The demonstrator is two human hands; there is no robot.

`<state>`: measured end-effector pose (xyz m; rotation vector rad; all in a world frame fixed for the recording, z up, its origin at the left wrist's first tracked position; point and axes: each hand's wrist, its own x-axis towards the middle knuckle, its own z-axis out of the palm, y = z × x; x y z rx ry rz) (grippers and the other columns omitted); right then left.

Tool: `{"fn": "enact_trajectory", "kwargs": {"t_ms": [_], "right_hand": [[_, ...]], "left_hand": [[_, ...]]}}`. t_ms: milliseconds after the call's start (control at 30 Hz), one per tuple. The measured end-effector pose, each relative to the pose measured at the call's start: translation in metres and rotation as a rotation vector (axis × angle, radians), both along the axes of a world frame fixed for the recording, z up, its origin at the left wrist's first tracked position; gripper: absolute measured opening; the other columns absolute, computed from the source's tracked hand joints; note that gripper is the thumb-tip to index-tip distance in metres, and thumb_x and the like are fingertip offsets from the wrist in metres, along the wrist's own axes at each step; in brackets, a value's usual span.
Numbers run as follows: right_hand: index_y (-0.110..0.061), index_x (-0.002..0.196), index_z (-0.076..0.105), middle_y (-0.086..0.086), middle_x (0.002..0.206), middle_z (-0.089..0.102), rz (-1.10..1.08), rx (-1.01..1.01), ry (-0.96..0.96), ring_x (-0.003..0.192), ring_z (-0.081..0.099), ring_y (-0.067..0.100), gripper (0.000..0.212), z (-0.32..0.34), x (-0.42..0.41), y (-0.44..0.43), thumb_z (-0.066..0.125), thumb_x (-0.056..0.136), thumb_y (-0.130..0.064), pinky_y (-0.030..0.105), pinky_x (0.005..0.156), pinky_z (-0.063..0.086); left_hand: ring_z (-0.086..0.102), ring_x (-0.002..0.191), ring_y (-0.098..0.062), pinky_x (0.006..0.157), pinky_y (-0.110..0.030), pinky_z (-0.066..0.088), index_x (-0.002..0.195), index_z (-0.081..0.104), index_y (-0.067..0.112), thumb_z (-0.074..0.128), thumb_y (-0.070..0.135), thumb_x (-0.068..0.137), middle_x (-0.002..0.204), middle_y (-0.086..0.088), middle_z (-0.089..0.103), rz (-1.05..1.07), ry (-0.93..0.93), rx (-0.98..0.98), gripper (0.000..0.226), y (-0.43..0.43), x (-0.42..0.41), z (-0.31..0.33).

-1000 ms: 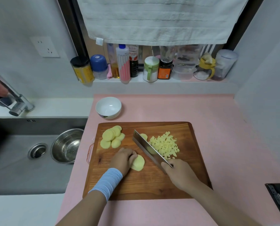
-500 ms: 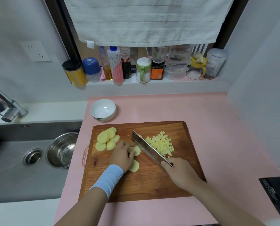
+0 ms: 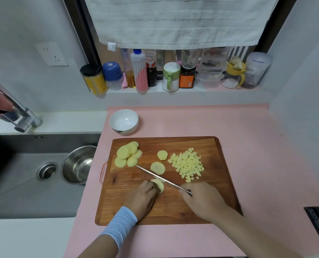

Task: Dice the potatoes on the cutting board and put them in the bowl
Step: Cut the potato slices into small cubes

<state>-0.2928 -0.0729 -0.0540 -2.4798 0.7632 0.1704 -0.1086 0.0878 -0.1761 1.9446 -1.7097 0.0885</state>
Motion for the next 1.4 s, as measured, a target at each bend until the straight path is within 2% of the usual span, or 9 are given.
{"fn": "enact_trajectory", "kwargs": {"t_ms": [67, 167, 333, 500, 733, 933, 1067, 1200, 1400], "right_hand": [[-0.035, 0.099, 0.066, -0.010, 0.069, 0.062, 0.050, -0.053, -0.007, 0.067, 0.059, 0.011, 0.029, -0.003, 0.000, 0.003, 0.042, 0.103, -0.049, 0.029, 0.067, 0.053], [-0.028, 0.097, 0.063, -0.006, 0.068, 0.061, 0.107, -0.131, 0.008, 0.064, 0.058, 0.015, 0.032, -0.008, -0.001, 0.007, 0.039, 0.103, -0.049, 0.033, 0.068, 0.054], [-0.027, 0.098, 0.063, -0.009, 0.068, 0.056, 0.102, -0.156, 0.007, 0.062, 0.054, 0.014, 0.029, -0.009, -0.004, 0.006, 0.041, 0.103, -0.046, 0.027, 0.052, 0.038], [-0.026, 0.095, 0.060, -0.006, 0.070, 0.059, 0.104, -0.147, 0.059, 0.062, 0.056, 0.016, 0.030, -0.010, -0.005, 0.004, 0.040, 0.104, -0.046, 0.030, 0.055, 0.044], [-0.027, 0.083, 0.060, -0.009, 0.069, 0.057, 0.096, -0.040, 0.132, 0.062, 0.055, 0.010, 0.031, -0.015, 0.012, -0.003, 0.043, 0.105, -0.041, 0.023, 0.054, 0.037], [-0.032, 0.083, 0.056, -0.011, 0.070, 0.056, 0.099, -0.043, 0.118, 0.063, 0.054, 0.007, 0.027, -0.018, 0.011, -0.008, 0.044, 0.105, -0.043, 0.020, 0.052, 0.033], [-0.027, 0.093, 0.063, -0.012, 0.072, 0.058, 0.108, -0.066, 0.085, 0.063, 0.054, 0.007, 0.032, -0.019, 0.008, -0.004, 0.041, 0.105, -0.046, 0.021, 0.055, 0.039], [-0.028, 0.103, 0.064, -0.008, 0.074, 0.064, 0.160, -0.133, 0.045, 0.067, 0.060, 0.014, 0.036, -0.019, 0.002, 0.000, 0.035, 0.104, -0.050, 0.035, 0.075, 0.055], [-0.024, 0.082, 0.053, -0.006, 0.065, 0.052, 0.128, -0.119, 0.095, 0.061, 0.052, 0.015, 0.036, -0.011, -0.006, 0.003, 0.039, 0.105, -0.048, 0.025, 0.050, 0.034]], "left_hand": [[0.056, 0.090, -0.019, 0.080, -0.034, 0.053, 0.098, 0.069, 0.015, 0.055, 0.024, 0.098, 0.100, 0.001, 0.063, 0.044, 0.006, -0.026, 0.017, 0.000, -0.006, -0.001], [0.057, 0.100, -0.019, 0.105, -0.029, 0.042, 0.097, 0.073, 0.013, 0.055, 0.024, 0.097, 0.105, 0.000, 0.069, 0.082, 0.006, -0.082, 0.022, -0.003, -0.011, 0.002], [0.061, 0.098, -0.020, 0.089, -0.032, 0.052, 0.096, 0.072, 0.012, 0.056, 0.023, 0.098, 0.106, 0.000, 0.067, 0.079, 0.077, -0.072, 0.019, -0.003, -0.009, -0.001], [0.061, 0.095, -0.019, 0.089, -0.028, 0.050, 0.096, 0.071, 0.012, 0.064, 0.016, 0.094, 0.106, 0.001, 0.066, 0.081, 0.093, -0.074, 0.008, -0.003, -0.008, -0.003], [0.058, 0.086, -0.017, 0.078, -0.029, 0.051, 0.092, 0.069, 0.015, 0.065, 0.015, 0.093, 0.099, 0.004, 0.063, 0.092, 0.105, -0.047, 0.004, -0.003, -0.008, -0.007], [0.053, 0.077, -0.018, 0.067, -0.028, 0.046, 0.088, 0.069, 0.016, 0.057, 0.024, 0.097, 0.091, 0.005, 0.062, 0.130, 0.002, -0.060, 0.017, -0.001, -0.012, -0.006], [0.053, 0.077, -0.018, 0.068, -0.028, 0.047, 0.084, 0.068, 0.015, 0.057, 0.024, 0.096, 0.088, 0.004, 0.061, 0.157, 0.010, -0.074, 0.019, -0.002, -0.013, -0.003], [0.059, 0.085, -0.019, 0.088, -0.028, 0.051, 0.085, 0.071, 0.014, 0.063, 0.021, 0.094, 0.092, 0.003, 0.065, 0.154, 0.061, -0.096, 0.014, -0.001, -0.013, -0.007], [0.061, 0.085, -0.021, 0.076, -0.031, 0.054, 0.087, 0.072, 0.012, 0.067, 0.019, 0.092, 0.096, 0.001, 0.066, 0.151, 0.075, -0.089, 0.010, 0.000, -0.011, -0.010]]}}
